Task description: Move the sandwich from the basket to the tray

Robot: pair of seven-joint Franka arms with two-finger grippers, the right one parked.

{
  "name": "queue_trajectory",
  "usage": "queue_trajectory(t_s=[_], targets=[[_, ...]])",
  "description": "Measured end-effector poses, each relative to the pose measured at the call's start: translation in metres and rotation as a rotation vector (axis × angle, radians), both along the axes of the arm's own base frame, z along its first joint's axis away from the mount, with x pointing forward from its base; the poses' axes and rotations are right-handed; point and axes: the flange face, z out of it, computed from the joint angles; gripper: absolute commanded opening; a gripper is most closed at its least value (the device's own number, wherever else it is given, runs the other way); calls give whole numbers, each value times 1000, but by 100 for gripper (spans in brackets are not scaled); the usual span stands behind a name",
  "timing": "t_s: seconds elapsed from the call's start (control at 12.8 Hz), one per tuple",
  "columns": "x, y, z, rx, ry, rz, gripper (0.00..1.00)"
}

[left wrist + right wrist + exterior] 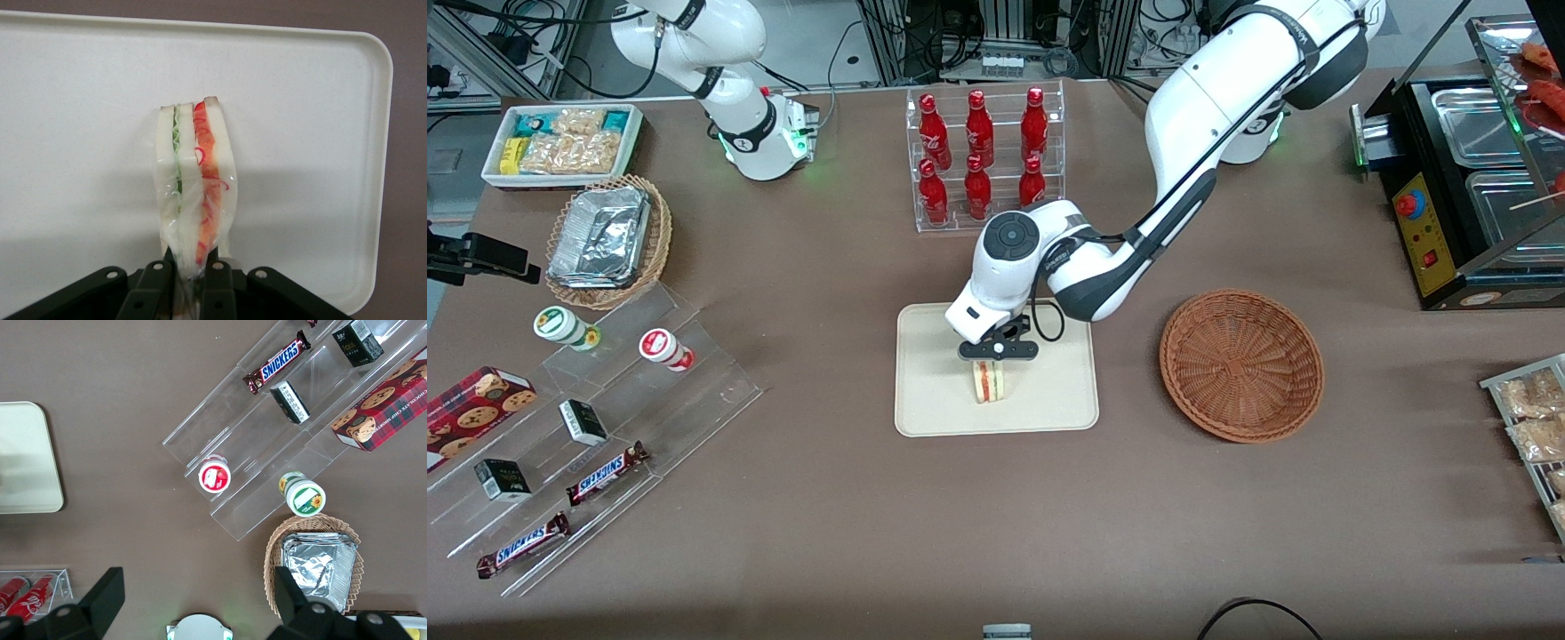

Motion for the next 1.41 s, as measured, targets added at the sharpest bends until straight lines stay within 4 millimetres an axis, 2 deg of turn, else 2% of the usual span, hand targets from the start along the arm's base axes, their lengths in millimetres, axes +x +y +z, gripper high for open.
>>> queue_trajectory(t_s=[0.08, 0.16, 0.47, 0.63, 0.7, 0.94, 1.1, 1.17, 1.41], targets=[[0, 0, -1, 2, -1, -1, 63], [0, 1, -1, 4, -3, -3, 99], [1, 2, -1, 24, -2, -7, 100], [5, 4, 14, 55, -3, -4, 100], [7, 5, 31, 62, -16, 0, 100], [14, 11, 107, 49, -97, 34, 100], [22, 25, 153, 31, -143, 97, 100], [31, 41, 175, 31, -158, 144, 100], [58, 111, 237, 67, -144, 284, 100]])
